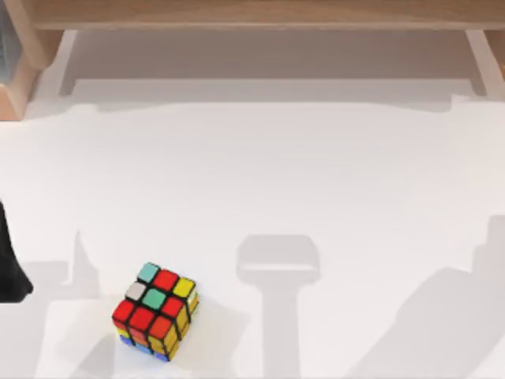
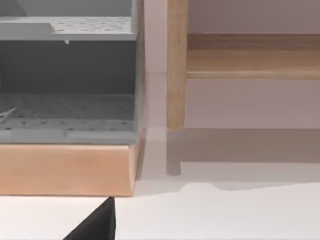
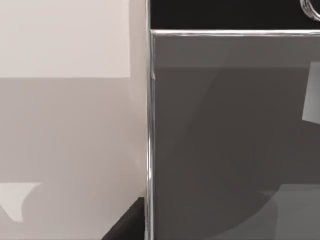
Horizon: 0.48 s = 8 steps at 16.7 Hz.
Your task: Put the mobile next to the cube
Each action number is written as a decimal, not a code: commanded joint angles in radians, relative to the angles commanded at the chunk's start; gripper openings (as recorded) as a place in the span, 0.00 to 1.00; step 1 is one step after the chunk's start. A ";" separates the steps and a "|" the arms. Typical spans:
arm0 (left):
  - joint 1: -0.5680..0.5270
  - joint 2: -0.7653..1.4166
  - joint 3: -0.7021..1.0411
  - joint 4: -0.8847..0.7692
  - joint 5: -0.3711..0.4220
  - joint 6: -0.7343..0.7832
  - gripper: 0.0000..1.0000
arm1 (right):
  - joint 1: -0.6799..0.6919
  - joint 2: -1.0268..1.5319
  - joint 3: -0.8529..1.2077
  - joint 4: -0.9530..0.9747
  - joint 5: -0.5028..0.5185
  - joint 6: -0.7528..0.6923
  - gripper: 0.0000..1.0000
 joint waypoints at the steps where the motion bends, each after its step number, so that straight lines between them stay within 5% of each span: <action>1: 0.000 0.000 0.000 0.000 0.000 0.000 1.00 | 0.000 0.000 0.000 0.000 0.000 0.000 0.02; 8: 0.000 0.000 0.000 0.000 0.000 0.000 1.00 | 0.000 0.000 0.000 0.000 0.000 0.000 0.00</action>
